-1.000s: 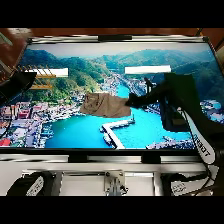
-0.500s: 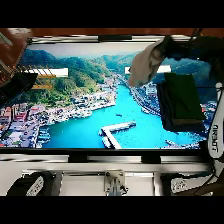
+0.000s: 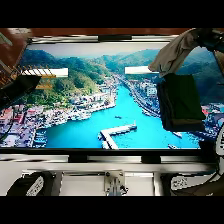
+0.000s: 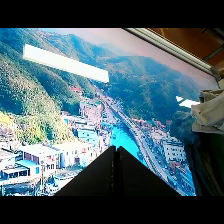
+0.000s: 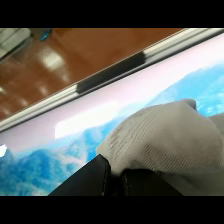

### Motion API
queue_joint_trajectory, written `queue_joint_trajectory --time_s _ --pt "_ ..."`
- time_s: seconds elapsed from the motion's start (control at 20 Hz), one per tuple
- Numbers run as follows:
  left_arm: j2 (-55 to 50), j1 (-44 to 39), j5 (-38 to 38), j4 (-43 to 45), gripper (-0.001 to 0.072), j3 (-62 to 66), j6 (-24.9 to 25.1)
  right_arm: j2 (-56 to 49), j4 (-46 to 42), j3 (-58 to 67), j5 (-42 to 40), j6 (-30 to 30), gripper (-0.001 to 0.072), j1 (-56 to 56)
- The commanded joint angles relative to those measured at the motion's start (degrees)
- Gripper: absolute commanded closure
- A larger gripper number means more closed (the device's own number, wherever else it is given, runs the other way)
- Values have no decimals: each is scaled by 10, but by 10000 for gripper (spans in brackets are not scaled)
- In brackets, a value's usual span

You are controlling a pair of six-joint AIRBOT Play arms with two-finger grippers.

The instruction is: Fold the shirts.

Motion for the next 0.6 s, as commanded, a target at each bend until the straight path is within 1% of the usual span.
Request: queue_joint_trajectory --time_s 0.0,0.1,0.15,0.25,0.3,0.35,0.45,0.5,0.55 --pt "0 0 -4 0 672 0 0 0 -41 2 14 2 662 -19" --pt "0 0 -4 0 672 0 0 0 -66 2 15 7 662 -22" --pt "0 0 -4 0 672 0 0 0 -83 2 16 21 661 -22" --pt "0 0 -4 0 672 0 0 0 -129 2 9 90 661 -24" --pt "0 0 -4 0 672 0 0 0 -147 2 -13 124 661 -27" --pt "0 0 -4 0 672 0 0 1 -161 2 -54 151 661 -34" --pt "0 0 -5 0 672 0 0 12 -189 2 -160 194 661 -50" --pt "2 -1 -5 0 672 0 -2 21 -221 2 -210 219 661 -57" --pt "3 -2 -5 0 672 0 -2 31 -273 2 -263 237 661 -62"
